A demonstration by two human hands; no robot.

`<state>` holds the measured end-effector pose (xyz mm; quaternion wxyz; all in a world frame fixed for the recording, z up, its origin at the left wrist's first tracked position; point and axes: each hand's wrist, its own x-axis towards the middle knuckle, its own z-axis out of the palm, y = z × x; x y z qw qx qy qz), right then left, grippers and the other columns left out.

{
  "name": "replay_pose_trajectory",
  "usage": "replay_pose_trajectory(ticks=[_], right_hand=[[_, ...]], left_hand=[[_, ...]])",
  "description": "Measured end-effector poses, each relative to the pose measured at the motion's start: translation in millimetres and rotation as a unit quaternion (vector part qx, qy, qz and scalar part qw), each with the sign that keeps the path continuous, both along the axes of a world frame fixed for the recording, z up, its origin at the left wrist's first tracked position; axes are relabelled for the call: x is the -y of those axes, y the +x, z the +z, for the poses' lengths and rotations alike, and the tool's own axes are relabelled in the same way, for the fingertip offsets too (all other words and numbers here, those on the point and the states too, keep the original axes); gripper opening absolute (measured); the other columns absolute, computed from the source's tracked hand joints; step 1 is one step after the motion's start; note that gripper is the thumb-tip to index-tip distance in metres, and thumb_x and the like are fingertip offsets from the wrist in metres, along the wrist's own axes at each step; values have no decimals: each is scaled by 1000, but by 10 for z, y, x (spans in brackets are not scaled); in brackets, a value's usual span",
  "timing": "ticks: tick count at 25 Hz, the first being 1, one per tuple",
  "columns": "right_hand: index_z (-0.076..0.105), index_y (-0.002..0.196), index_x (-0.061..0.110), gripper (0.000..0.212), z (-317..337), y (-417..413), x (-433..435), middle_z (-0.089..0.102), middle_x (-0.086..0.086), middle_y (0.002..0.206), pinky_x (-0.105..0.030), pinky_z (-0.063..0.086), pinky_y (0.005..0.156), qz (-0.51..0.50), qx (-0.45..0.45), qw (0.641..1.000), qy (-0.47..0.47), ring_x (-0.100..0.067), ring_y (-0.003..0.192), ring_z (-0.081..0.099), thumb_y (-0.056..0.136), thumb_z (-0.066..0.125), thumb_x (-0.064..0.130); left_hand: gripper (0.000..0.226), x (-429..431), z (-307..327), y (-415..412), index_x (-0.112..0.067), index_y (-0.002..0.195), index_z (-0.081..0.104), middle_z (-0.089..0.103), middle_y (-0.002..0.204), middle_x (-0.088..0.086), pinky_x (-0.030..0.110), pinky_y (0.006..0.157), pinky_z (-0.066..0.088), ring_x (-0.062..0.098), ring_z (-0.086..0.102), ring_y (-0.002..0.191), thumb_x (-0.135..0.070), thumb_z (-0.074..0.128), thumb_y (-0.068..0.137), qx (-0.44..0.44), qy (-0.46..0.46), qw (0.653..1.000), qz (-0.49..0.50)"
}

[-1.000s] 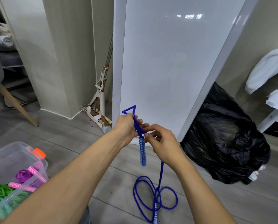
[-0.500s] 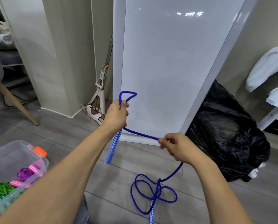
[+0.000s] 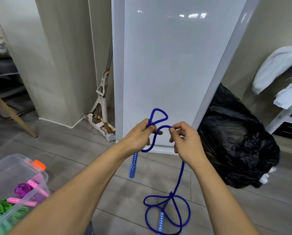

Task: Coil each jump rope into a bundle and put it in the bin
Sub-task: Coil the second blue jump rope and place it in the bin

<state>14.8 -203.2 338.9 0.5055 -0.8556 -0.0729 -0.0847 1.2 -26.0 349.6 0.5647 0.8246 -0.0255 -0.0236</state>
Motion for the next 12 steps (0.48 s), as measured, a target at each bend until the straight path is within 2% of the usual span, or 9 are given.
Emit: replay_pose_trajectory(ticks=[2,5,9,12], right_hand=[[60,96,21,8,21,-21,-23,70,1,74,-34,51,50,-1,2,1000,15,-14,46,55,102,57,25],[60,95,17,9,27,-31,-26,72,-1,75,-27,48,47,-7,7,999,41,-16,44,54,102,56,22],[60,94,17,10,1,-31,-50,71,-1,75,-25,46,45,-18,7,998,52,-14,46,53,102,57,22],[63,95,19,9,-6,-20,-41,72,0,73,-24,46,46,-27,10,999,45,-13,46,54,101,59,26]], left_hand=[[16,57,8,-23,-20,111,51,75,103,-11,22,68,43,2,57,68,-26,37,106,-7,-14,1000,-6],[20,80,24,-31,-22,116,56,76,95,-12,21,67,40,1,54,70,-23,39,105,-31,-14,999,-19],[30,124,-9,-28,-11,104,66,74,83,1,24,58,38,13,46,64,-25,39,105,-106,-85,990,-44],[30,118,3,-42,-12,95,59,64,71,0,28,60,43,16,51,66,-30,37,106,-108,-111,986,-65]])
